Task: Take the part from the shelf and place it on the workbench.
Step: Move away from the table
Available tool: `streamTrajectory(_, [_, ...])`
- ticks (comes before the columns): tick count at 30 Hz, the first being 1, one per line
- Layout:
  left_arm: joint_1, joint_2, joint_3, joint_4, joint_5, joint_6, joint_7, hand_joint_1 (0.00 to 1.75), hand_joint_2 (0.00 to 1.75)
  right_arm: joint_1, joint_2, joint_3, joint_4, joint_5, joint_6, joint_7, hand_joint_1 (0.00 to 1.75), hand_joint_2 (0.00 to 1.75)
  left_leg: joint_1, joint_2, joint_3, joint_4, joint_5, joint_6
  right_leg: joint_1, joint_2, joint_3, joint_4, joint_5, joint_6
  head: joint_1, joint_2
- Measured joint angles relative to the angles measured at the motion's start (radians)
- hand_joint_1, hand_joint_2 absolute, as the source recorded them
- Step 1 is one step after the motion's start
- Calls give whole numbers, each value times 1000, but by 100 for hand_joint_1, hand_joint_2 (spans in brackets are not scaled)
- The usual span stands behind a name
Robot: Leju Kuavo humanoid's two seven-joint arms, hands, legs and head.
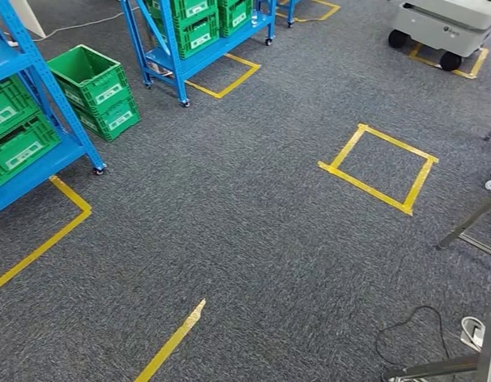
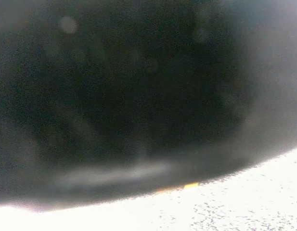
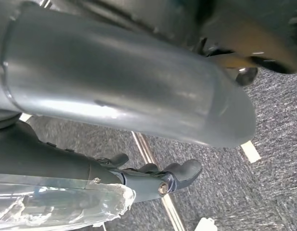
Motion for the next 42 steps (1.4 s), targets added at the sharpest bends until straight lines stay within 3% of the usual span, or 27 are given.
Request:
streamTrajectory(1, [1,0,0,1,0,0,2,0,0,0,0,0,0,1,-1,0,0,0,0,-13,1,0,0,0,0,1,-8,4,14,-1,0,0])
streamTrajectory(2, [1,0,0,2,0,-1,3,0,0,0,0,-1,-1,3,-2,-1,0,0,0,-26,2,0,1,-1,0,4,5,-33,47,-2,0,0])
streamTrajectory(3, [2,0,0,3,0,-1,4,0,0,0,0,-2,-1,4,-2,-3,0,0,0,-39,4,1,1,-2,-1,15,33,-101,90,-4,1,0])
streamTrajectory(5, [-1,-1,0,4,0,-1,5,0,0,-1,0,-3,-2,6,-2,-6,0,0,-1,-63,3,3,2,-10,-5,55,89,-230,143,-7,1,0])
streamTrajectory(7, [-2,-1,0,5,0,-1,5,0,0,-2,0,-3,-2,7,-2,-7,0,0,0,-82,-4,4,6,-22,-6,75,112,-274,148,-11,0,0])
streamTrajectory(9, [0,0,0,6,0,-1,4,0,0,-2,0,-4,-2,8,-2,-8,0,0,4,-97,-10,4,10,-34,-4,58,116,-279,153,-18,1,0])
streamTrajectory(11, [2,1,0,7,0,-1,4,0,0,-2,1,-4,-3,8,-2,-9,0,0,4,-62,-25,35,-15,-45,-6,36,117,-285,158,-30,-3,0])
streamTrajectory(13, [-1,1,0,8,0,-1,2,0,0,-1,1,-5,-4,10,-3,-10,0,0,5,-8,-75,146,-80,-55,-5,8,118,-288,158,-39,-9,0])
streamTrajectory(15, [-3,1,0,10,0,-1,1,0,0,2,1,-8,-4,12,-3,-11,0,0,8,7,-131,270,-131,-60,-2,-22,116,-288,157,-42,-9,0])
streamTrajectory(16, [-2,1,0,11,0,-1,1,0,0,2,1,-9,-4,14,-3,-11,0,0,9,10,-139,292,-131,-61,-1,-35,116,-288,156,-42,-9,0])
streamTrajectory(17, [-1,1,0,11,0,-1,1,0,0,1,1,-10,-5,15,-3,-11,0,0,10,12,-126,271,-110,-60,0,-47,117,-287,155,-42,-10,0])
streamTrajectory(18, [1,1,-1,12,0,-1,2,0,0,0,1,-10,-5,18,-4,-11,0,0,9,20,-94,216,-77,-57,1,-58,119,-287,154,-41,-10,0])
streamTrajectory(20, [-1,3,-3,12,0,-1,3,0,0,-2,1,-11,-5,23,-5,-11,0,0,1,63,-18,75,-23,-43,5,-77,124,-286,150,-37,-10,0])
streamTrajectory(22, [-6,5,-6,12,0,-1,4,0,0,-3,1,-12,-5,27,-6,-11,0,0,-7,91,15,7,-12,-31,10,-98,126,-285,146,-29,-10,0])
streamTrajectory(24, [-4,7,-7,12,0,-1,5,0,0,-6,2,-13,-5,29,-7,-11,0,0,-8,74,14,-1,-12,-24,12,-118,130,-288,144,-20,-10,0])
streamTrajectory(25, [-2,7,-7,12,0,-1,5,0,0,-8,2,-13,-5,30,-7,-12,0,0,-5,63,17,-6,-8,-19,11,-112,131,-285,139,-15,-9,0])
streamTrajectory(27, [0,7,-8,13,0,-1,5,0,0,-9,3,-15,-5,31,-8,-13,0,0,3,41,22,-17,0,-9,8,-64,108,-230,101,-5,-4,0])
streamTrajectory(29, [-3,6,-11,15,0,-2,5,0,0,-7,3,-17,-5,33,-8,-14,0,0,6,19,19,-19,3,-4,2,-12,44,-99,38,2,2,0])
streamTrajectory(30, [-4,6,-13,16,0,-3,5,0,0,-5,3,-18,-5,34,-8,-14,0,0,7,6,18,-18,4,-4,1,-3,10,-35,17,5,2,0])
streamTrajectory(31, [-3,7,-15,17,0,-4,5,0,0,-3,2,-19,-5,35,-8,-14,0,0,7,-6,18,-18,4,-4,0,-1,-11,-1,14,7,2,0])
streamTrajectory(32, [-2,7,-16,18,0,-4,5,0,0,-3,2,-20,-6,36,-8,-14,0,0,7,-20,18,-18,4,-4,-1,1,-14,-5,31,8,2,0])
streamTrajectory(33, [-1,8,-18,19,0,-5,5,0,0,-3,2,-21,-6,36,-8,-14,0,0,8,-33,20,-17,3,-6,-3,5,2,-49,67,9,2,0])
streamTrajectory(34, [0,8,-19,19,0,-5,5,0,0,-3,2,-22,-7,36,-8,-14,0,0,9,-46,22,-16,2,-10,-7,17,33,-119,110,10,2,0])
streamTrajectory(36, [-3,9,-22,20,0,-5,5,0,0,-4,2,-24,-8,37,-7,-15,0,0,8,-71,19,-8,-1,-22,-15,60,90,-241,156,10,3,0])
streamTrajectory(38, [-4,10,-23,20,0,-5,5,0,0,-4,2,-25,-8,37,-6,-15,0,0,8,-90,9,-1,-1,-35,-17,81,108,-276,155,5,3,0])
streamTrajectory(40, [0,12,-23,20,0,-5,5,0,0,-4,2,-26,-9,38,-6,-16,0,0,12,-102,1,3,0,-46,-16,60,110,-276,156,-6,3,0])
streamTrajectory(42, [1,14,-23,21,0,-5,7,0,0,-4,2,-27,-9,40,-6,-17,0,0,11,-67,-19,43,-28,-55,-17,36,111,-278,156,-19,-3,0])
